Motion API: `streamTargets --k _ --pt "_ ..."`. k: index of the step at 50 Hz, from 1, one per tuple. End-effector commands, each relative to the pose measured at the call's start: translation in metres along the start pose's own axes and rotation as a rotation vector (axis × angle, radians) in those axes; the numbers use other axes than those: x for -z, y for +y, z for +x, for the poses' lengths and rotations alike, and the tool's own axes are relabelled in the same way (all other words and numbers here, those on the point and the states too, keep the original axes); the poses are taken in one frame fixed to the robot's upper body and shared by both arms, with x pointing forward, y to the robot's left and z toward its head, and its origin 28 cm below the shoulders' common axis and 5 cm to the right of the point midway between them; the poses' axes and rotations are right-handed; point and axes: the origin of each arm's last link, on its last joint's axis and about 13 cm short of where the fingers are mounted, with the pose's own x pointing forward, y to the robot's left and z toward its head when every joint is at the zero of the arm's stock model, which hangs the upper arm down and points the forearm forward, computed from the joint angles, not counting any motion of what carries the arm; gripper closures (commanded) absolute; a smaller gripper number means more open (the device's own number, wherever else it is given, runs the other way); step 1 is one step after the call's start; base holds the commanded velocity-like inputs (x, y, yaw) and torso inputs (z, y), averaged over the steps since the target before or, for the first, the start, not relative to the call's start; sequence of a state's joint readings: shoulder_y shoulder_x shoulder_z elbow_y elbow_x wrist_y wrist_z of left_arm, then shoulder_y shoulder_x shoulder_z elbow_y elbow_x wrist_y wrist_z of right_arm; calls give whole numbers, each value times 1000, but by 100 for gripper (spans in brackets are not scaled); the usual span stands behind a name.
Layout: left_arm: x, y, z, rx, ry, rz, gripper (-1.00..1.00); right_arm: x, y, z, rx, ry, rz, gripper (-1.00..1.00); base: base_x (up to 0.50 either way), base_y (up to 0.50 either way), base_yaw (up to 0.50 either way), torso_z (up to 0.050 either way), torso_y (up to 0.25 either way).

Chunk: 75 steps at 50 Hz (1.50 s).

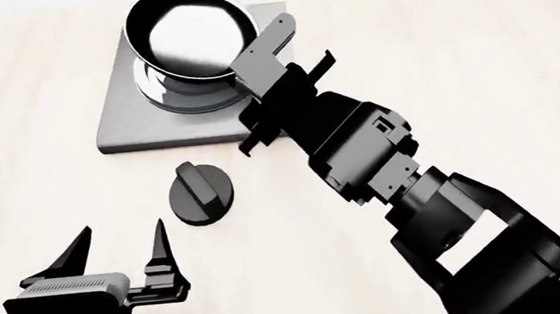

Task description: Turn on the stove and put the frying pan on it.

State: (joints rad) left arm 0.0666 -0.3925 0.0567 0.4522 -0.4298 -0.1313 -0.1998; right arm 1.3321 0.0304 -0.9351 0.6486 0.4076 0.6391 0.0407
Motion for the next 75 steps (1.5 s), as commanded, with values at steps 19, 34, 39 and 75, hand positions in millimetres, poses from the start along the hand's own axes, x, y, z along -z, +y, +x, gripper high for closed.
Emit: streamTargets --k 19,34,39,75 --pt "3 1 0 -9 9 -1 -100 13 11 6 -22 22 -100 100 1 0 1 0 0" --pt "3 1 0 -10 12 -3 -100 15 7 8 -4 45 -101 -100 0 0 0 0 -1" --pt "3 1 0 -10 9 -3 -100 12 5 5 -7 41 -93 -100 0 0 0 0 0" --pt "-3 1 0 -10 -5 0 -100 -32 -21 -26 -174 -31 158 -100 0 0 0 0 0"
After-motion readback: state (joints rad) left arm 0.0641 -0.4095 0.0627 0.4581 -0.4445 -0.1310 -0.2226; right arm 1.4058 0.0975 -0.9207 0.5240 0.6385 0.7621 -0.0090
